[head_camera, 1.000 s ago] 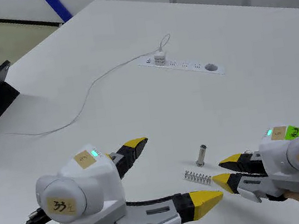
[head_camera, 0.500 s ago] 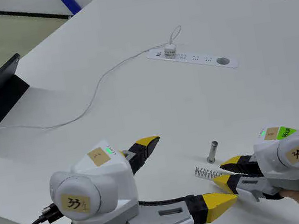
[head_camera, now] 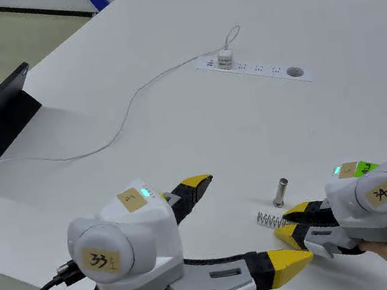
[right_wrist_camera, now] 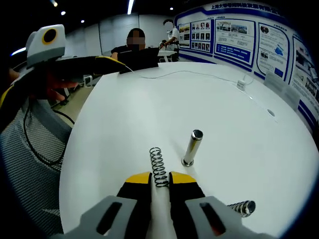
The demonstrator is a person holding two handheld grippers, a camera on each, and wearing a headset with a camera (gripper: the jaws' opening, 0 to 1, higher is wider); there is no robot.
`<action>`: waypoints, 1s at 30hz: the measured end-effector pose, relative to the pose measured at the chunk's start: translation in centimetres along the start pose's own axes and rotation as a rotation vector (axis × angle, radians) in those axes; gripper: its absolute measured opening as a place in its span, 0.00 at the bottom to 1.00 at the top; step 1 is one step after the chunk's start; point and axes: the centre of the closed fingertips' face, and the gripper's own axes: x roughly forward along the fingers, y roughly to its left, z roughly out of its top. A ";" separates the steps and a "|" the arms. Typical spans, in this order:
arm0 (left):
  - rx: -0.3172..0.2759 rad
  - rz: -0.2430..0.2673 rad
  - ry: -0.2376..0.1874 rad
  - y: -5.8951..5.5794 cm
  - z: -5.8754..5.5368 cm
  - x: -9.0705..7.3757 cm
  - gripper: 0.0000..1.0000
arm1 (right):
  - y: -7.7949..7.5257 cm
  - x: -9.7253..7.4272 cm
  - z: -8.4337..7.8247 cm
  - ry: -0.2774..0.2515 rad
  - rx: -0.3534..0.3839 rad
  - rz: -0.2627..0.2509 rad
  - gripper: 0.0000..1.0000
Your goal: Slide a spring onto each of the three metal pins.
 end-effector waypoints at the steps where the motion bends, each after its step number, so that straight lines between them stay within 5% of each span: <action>1: 0.002 0.000 0.002 0.0 0.0 0.0 0.98 | 0.1 0.0 0.0 -0.001 -0.004 0.001 0.13; 14: 0.022 -0.003 0.030 -0.2 -0.5 0.1 0.97 | 0.6 -0.8 -0.1 0.017 -0.033 0.002 0.10; 30: 0.102 -0.046 0.078 -0.9 -1.3 0.3 0.89 | 0.9 -7.0 1.7 -0.051 -0.137 -0.024 0.10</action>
